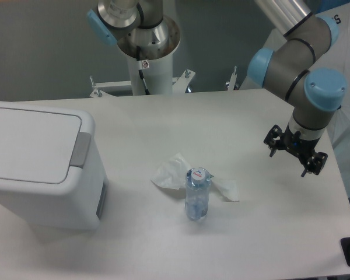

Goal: Open the trash can

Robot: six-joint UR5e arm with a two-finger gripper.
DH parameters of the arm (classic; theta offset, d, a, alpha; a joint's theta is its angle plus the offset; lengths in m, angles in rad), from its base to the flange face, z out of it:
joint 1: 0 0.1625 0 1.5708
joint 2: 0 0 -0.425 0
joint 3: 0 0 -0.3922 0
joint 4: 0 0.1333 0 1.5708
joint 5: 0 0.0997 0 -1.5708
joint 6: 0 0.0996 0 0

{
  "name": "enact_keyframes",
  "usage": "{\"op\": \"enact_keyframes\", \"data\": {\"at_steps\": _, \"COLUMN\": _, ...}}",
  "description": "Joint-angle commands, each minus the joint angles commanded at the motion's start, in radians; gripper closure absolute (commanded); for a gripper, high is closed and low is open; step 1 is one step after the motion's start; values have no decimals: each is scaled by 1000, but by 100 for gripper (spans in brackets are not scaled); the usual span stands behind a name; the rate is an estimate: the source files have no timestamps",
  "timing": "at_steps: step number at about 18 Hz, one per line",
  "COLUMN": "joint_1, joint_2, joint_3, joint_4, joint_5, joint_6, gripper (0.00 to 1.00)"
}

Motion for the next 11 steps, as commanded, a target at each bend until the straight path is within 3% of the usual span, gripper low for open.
{"op": "enact_keyframes", "data": {"at_steps": 7, "joint_1": 0, "joint_2": 3, "joint_3": 24, "joint_4": -12, "joint_5": -40, "joint_6": -18, "gripper": 0}}
{"op": "enact_keyframes", "data": {"at_steps": 11, "joint_1": -14, "joint_2": 12, "joint_3": 25, "joint_4": -28, "joint_5": -78, "joint_6": -113, "gripper": 0}}
